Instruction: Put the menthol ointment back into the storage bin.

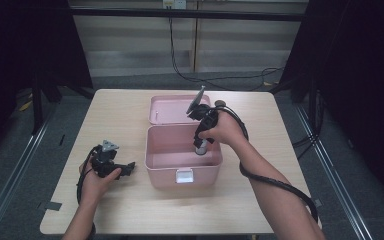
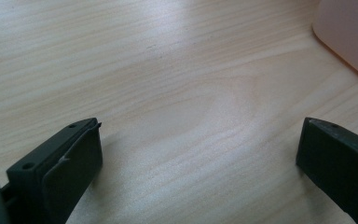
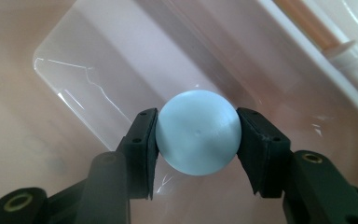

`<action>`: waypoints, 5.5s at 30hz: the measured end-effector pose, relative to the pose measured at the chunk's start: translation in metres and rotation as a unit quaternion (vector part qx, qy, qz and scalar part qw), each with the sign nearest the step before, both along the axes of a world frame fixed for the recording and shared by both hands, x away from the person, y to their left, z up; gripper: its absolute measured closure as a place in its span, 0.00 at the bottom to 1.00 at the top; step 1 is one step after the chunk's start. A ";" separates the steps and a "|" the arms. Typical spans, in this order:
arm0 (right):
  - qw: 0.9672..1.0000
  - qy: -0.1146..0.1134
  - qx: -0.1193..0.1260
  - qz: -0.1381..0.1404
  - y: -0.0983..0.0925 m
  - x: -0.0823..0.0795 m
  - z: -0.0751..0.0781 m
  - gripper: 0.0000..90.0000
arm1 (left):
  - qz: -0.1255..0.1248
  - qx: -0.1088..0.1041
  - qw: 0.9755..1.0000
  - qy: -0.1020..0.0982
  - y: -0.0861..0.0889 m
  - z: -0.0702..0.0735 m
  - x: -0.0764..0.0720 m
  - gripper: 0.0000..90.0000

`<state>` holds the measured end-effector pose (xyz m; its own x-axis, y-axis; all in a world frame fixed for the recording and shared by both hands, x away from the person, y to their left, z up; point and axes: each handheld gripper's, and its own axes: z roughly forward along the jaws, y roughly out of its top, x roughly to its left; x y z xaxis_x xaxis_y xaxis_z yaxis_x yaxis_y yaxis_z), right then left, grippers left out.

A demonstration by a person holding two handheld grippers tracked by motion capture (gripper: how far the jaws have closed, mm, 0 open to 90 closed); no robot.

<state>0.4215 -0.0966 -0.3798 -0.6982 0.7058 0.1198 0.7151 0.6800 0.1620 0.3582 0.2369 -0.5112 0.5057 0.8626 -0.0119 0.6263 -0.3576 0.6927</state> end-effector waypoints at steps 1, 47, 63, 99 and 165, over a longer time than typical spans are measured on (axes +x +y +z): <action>1.000 0.000 -0.001 -0.003 0.001 0.000 0.000 0.56 | 0.000 0.000 1.000 0.000 0.000 0.000 0.000 0.00; 0.999 -0.009 -0.012 -0.042 0.009 0.011 -0.022 0.56 | -0.003 -0.001 1.000 0.000 0.000 0.000 0.001 0.00; 0.999 -0.020 -0.009 -0.039 0.016 0.009 -0.025 0.56 | -0.004 -0.002 1.000 0.000 0.000 0.000 0.001 0.00; 0.999 -0.022 -0.025 -0.019 0.024 0.006 -0.039 0.54 | -0.005 -0.001 1.000 -0.001 0.000 0.000 0.001 0.00; 0.994 -0.061 0.046 0.080 0.014 -0.045 0.037 0.70 | -0.005 0.000 1.000 -0.001 0.000 0.000 0.002 0.00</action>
